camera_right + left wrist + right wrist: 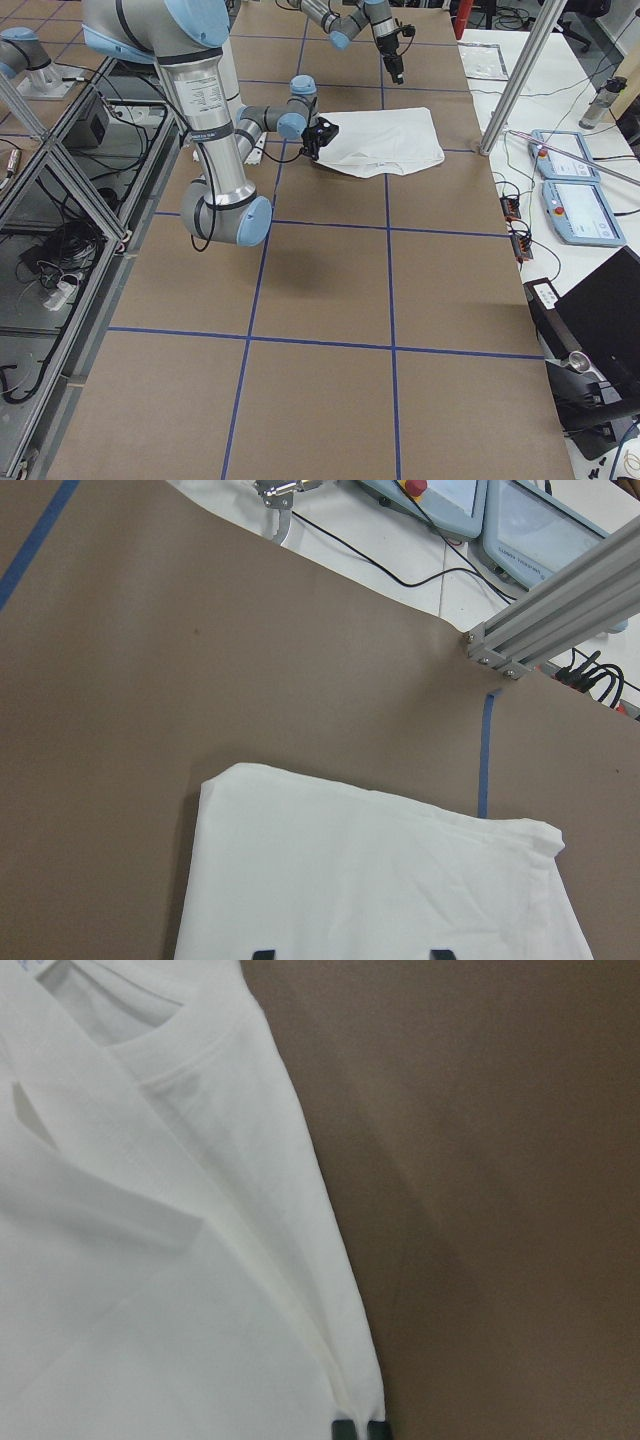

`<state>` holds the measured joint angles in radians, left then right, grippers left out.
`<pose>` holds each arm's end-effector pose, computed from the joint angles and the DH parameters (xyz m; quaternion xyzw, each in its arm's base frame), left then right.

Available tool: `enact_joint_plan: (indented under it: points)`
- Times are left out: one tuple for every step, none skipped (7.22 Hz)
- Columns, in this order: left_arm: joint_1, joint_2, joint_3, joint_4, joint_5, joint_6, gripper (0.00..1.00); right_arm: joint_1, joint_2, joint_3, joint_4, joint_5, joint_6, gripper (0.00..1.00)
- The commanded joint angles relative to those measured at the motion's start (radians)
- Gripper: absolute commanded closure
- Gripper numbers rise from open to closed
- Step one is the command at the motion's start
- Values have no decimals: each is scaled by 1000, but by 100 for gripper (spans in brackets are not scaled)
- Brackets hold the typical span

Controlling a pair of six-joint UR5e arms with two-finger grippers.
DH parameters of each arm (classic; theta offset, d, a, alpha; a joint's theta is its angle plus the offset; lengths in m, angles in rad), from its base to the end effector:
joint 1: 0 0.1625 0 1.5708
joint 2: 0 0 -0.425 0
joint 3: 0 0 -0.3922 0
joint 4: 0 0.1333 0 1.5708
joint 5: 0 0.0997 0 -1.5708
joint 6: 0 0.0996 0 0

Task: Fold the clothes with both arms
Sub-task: 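Lower the left gripper to the shirt's near corner and grasp it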

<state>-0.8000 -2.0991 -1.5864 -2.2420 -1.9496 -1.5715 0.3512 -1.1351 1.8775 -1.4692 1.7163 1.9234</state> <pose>0.3985 -0.5488 0.2654 0.0758 0.5766 -0.2153 0.7845 -0.5302 -0.3209 0.2736 -0.0666 -0.4085 0.2857 0.8644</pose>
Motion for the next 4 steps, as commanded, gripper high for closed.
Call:
enact_joint_plan:
  points:
    - [141,162,-215,18,-3,-155,39,-15,-3,37,-6,-3,6,100]
    - [251,218,-265,19,67,-224,37,-20,-3,46,-6,0,6,100]
    - [374,235,-268,45,166,-281,37,-29,-3,46,-6,-3,6,100]
    - [457,235,-264,88,252,-300,37,-31,-6,45,-6,-6,6,100]
